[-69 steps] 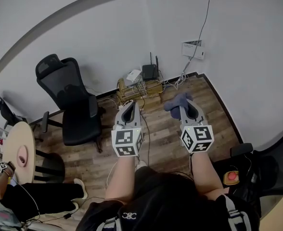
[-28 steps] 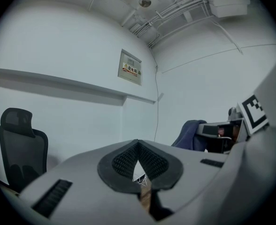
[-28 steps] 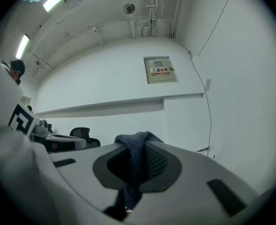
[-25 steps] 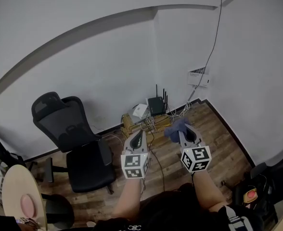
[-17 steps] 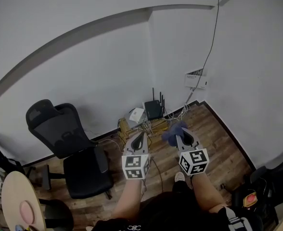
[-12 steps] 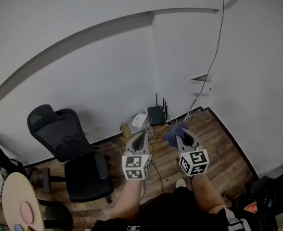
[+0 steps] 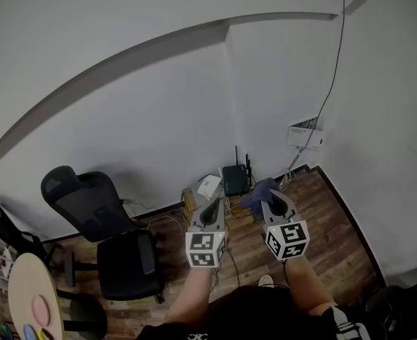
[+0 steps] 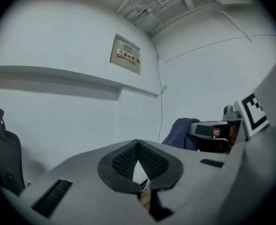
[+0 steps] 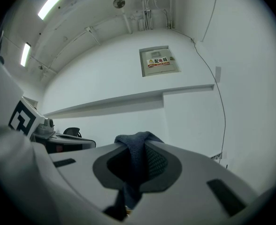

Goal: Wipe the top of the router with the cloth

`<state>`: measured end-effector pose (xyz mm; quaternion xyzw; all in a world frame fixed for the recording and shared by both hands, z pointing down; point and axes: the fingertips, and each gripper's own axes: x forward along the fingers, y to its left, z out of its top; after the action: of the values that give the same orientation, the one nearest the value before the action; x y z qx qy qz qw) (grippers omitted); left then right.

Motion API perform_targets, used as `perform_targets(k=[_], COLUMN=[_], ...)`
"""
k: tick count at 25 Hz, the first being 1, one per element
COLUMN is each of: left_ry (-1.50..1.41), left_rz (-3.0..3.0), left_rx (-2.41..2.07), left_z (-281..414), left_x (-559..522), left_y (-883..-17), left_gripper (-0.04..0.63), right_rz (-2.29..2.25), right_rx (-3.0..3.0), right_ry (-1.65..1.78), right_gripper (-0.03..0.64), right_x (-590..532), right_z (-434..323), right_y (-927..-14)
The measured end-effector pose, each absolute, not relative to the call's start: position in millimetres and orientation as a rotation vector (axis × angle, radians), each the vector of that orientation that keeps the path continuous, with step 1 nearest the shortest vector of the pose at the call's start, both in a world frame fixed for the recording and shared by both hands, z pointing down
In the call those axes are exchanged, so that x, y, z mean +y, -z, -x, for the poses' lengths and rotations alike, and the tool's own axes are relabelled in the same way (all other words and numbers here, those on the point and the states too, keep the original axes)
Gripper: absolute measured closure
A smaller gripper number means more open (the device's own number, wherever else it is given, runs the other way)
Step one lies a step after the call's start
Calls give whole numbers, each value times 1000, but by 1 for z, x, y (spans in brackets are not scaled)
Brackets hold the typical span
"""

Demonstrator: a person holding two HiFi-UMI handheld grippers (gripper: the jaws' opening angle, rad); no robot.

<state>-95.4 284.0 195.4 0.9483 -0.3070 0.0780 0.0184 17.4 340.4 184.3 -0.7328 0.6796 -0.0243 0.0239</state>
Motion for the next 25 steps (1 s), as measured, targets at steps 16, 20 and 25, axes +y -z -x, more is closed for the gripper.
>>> perform_targets(k=[16,20,25], left_ry=[-264,-275,-296], left_rz=[-2886,-2870,-2893], left_rx=[-1104,-1115,-1113], left_z=[5,-6,-21], left_x=[283,282,287], left_y=[-201,-201,-202], left_gripper=[598,598,598], right_rz=[2049,2018,2000], right_rx=[2267,2272,2259], right_ry=[117,130,128], right_gripper=[601,601,601], right_x=[327,329,331], right_z=[-91,-101,-115], right_y=[-195,-196,-195])
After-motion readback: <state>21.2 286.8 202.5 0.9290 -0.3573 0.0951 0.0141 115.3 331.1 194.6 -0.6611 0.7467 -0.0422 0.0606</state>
